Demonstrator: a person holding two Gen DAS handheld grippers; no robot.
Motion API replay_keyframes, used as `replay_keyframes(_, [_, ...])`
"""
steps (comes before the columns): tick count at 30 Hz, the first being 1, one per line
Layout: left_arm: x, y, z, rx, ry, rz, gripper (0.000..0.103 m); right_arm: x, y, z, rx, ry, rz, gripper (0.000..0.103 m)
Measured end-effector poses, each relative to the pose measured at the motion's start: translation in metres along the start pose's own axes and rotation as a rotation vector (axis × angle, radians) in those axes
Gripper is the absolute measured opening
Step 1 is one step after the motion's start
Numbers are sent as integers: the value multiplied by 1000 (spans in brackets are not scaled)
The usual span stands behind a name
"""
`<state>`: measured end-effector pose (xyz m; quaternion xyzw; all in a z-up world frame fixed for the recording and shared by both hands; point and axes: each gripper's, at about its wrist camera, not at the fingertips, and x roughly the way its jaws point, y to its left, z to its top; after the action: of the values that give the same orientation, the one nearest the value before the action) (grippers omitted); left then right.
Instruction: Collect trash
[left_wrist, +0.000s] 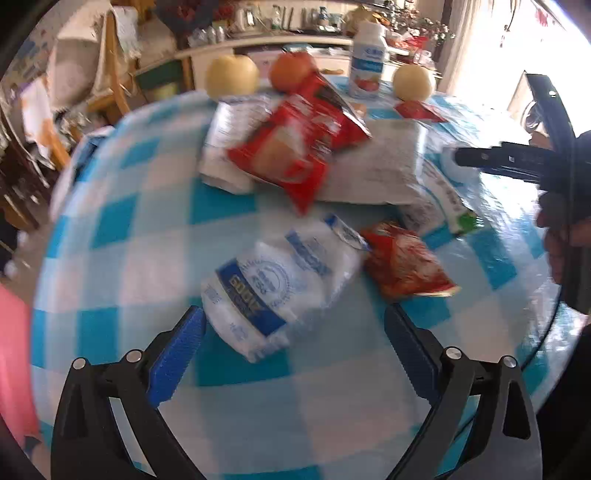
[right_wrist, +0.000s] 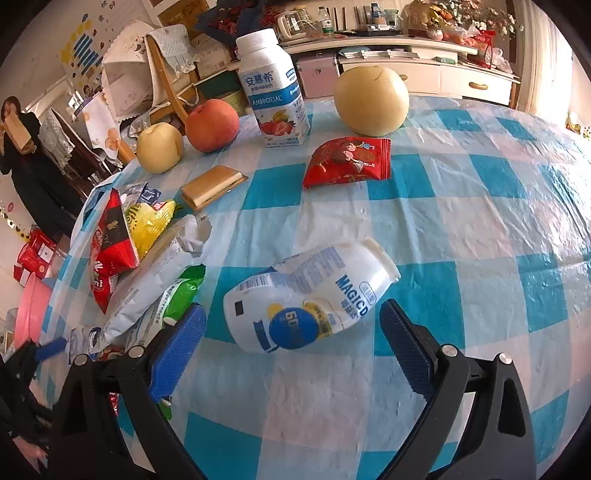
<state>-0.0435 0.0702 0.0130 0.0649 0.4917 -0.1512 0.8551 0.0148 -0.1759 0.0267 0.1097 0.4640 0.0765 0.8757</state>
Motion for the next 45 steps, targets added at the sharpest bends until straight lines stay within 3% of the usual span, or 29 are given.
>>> replay_keyframes(5, [-3, -13, -4, -6, 28, -178, 96, -4, 1, 3, -24, -24, -27, 96])
replay_keyframes(9, [-12, -9, -2, -4, -17, -140, 96, -6, 0, 2, -33, -33, -43, 96])
replay_keyframes(14, [-11, 2, 1, -9, -50, 47, 96, -2, 0, 0, -28, -19, -43, 96])
replay_keyframes(17, [-1, -5, 5, 85, -43, 137, 96, 2, 1, 0, -26, -12, -35, 96])
replay_keyframes(20, [7, -10, 13, 157, -43, 156, 96, 4, 3, 0, -28, -15, -26, 96])
replay_keyframes(22, [12, -6, 18, 153, -42, 144, 95, 4, 3, 0, -34, -23, -26, 96])
replay_keyframes(26, [18, -1, 25, 108, -44, 66, 77, 6, 1, 2, -28, -28, -32, 96])
replay_keyframes(28, [19, -4, 26, 105, -54, 61, 71, 7, 1, 2, -26, -34, -39, 96])
replay_keyframes(32, [17, -16, 23, 132, -79, 93, 65, 8, 0, 4, -28, -46, -60, 95])
replay_keyframes(37, [15, -19, 23, 101, -84, 81, 57, 6, -2, 3, -28, -67, -77, 95])
replay_keyframes(41, [12, -14, 23, 59, -85, 76, 56, 7, -4, 3, -14, -55, -68, 74])
replay_keyframes(43, [11, -10, 23, 31, -83, 65, 56, 8, -3, 3, -23, -60, -81, 72])
replay_keyframes(45, [11, -7, 23, 6, -80, 54, 55, 7, -2, 2, -23, -66, -74, 59])
